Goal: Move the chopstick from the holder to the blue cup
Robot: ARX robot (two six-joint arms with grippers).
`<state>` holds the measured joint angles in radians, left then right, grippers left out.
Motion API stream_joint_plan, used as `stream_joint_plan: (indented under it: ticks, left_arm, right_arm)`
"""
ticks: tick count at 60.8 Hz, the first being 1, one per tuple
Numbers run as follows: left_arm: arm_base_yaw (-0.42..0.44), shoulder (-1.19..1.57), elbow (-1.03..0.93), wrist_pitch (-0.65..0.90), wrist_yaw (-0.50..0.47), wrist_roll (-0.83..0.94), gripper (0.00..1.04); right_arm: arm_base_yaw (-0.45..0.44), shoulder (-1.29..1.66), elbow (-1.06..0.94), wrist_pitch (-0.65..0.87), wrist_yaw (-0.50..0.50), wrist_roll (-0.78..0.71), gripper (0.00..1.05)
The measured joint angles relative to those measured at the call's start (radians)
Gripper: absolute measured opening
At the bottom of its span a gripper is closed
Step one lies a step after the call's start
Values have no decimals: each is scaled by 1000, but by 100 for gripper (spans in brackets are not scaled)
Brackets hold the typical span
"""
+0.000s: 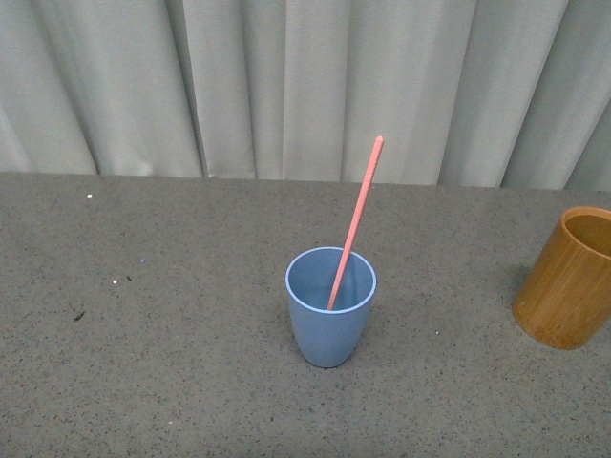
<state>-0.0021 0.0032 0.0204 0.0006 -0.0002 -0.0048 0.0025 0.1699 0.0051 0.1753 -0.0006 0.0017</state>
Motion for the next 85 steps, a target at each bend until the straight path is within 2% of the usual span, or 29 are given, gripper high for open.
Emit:
stream_joint_plan:
  ticks: [2, 7, 11, 20, 23, 27, 45, 59, 64, 76, 85]
  left_arm:
    - [0, 0, 0, 0, 0, 0, 98]
    - [0, 0, 0, 0, 0, 0, 98]
    - [0, 0, 0, 0, 0, 0, 98]
    - [0, 0, 0, 0, 0, 0, 98]
    - [0, 0, 0, 0, 0, 0, 98]
    - [0, 0, 0, 0, 0, 0, 98]
    - [0, 0, 0, 0, 0, 0, 98]
    - [0, 0, 0, 0, 0, 0, 98]
    - [0, 0, 0, 0, 0, 0, 98]
    - [0, 0, 0, 0, 0, 0, 98]
    - [0, 0, 0, 0, 0, 0, 98]
  right_arm:
    - [0, 0, 0, 0, 1, 3, 76]
    - [0, -67, 1, -93, 1, 2, 62]
    - [0, -145, 1, -167, 0, 1, 50]
    - [0, -164, 1, -173, -1, 1, 23]
    - [-1, -164, 1, -173, -1, 1, 11]
    - [-1, -164, 1, -173, -1, -2, 0]
    - [-1, -165, 1, -174, -1, -1, 1]
    - [-1, -165, 1, -174, -1, -2, 42]
    - [-1, -165, 1, -174, 0, -2, 62]
    - [-1, -165, 1, -174, -1, -2, 95]
    - [-1, -165, 1, -174, 0, -1, 95]
